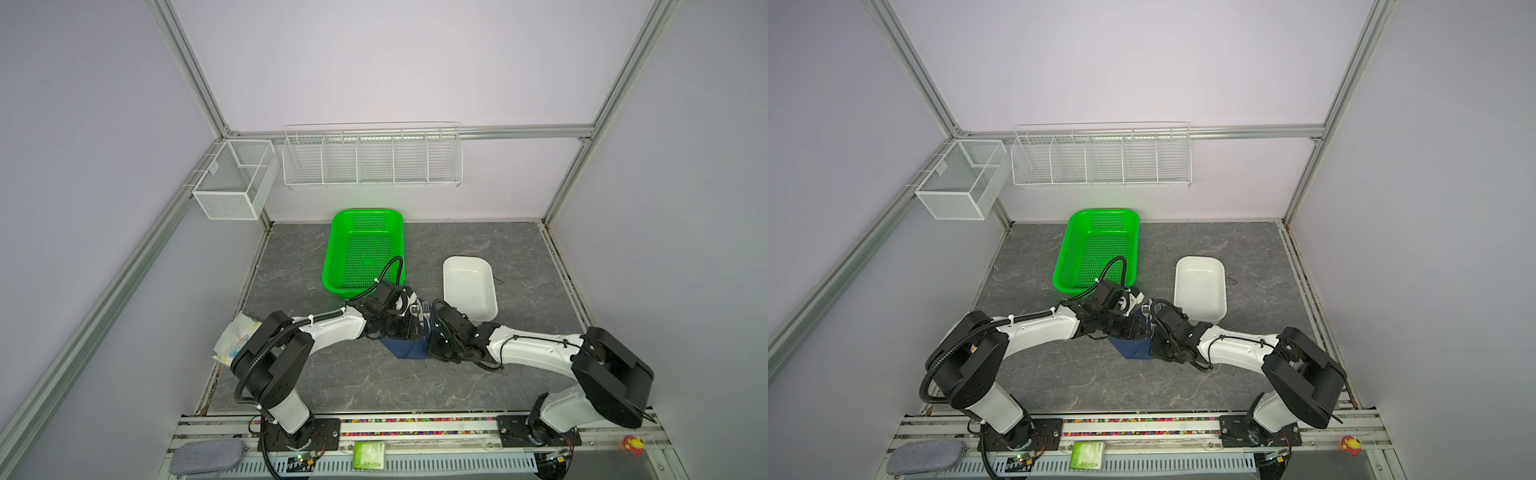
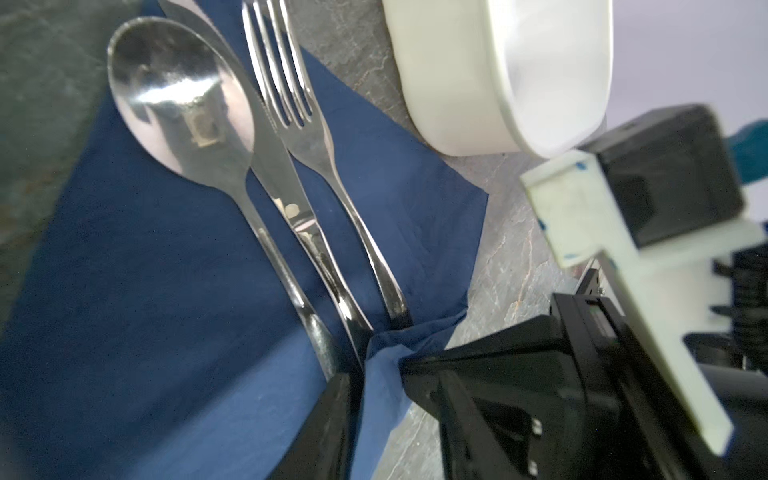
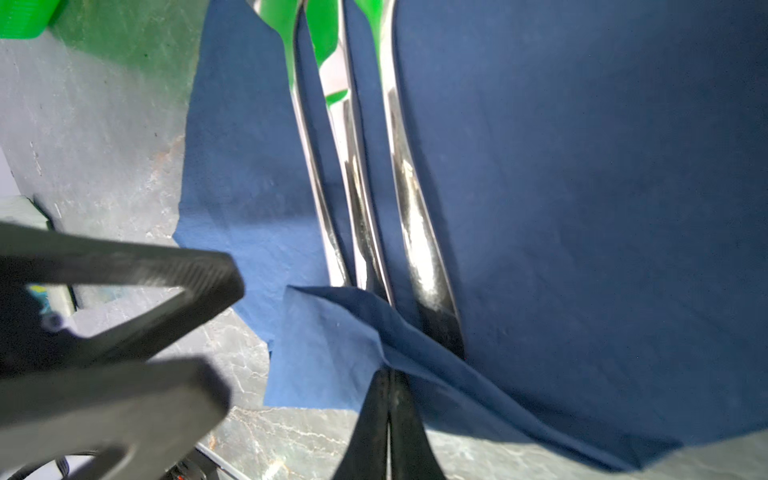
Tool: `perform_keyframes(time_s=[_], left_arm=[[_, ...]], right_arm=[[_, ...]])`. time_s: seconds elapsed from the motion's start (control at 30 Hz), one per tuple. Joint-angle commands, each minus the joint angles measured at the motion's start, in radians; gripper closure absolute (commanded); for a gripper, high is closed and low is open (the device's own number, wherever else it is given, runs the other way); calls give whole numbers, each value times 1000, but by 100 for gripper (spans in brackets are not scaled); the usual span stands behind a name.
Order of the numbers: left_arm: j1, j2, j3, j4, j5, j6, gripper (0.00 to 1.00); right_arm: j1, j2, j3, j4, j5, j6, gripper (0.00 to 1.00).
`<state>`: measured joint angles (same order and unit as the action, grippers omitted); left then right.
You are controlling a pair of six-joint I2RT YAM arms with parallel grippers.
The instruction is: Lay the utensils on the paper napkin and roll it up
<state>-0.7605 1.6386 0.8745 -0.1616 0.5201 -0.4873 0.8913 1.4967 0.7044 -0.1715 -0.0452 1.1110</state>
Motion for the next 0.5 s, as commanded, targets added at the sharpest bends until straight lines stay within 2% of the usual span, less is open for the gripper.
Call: perform_keyframes(time_s=[0.0, 0.23, 0.47], left_arm=[[-5, -23, -25, -28, -10, 32, 61], [-5, 16, -23, -31, 8, 40, 61], [-5, 54, 0, -26, 46, 55, 66]], right_arm=[[-5, 11, -14, 13, 16, 36, 92], [-6, 11, -18, 15, 24, 47, 93], [-5, 1, -28, 15, 26, 50, 93]])
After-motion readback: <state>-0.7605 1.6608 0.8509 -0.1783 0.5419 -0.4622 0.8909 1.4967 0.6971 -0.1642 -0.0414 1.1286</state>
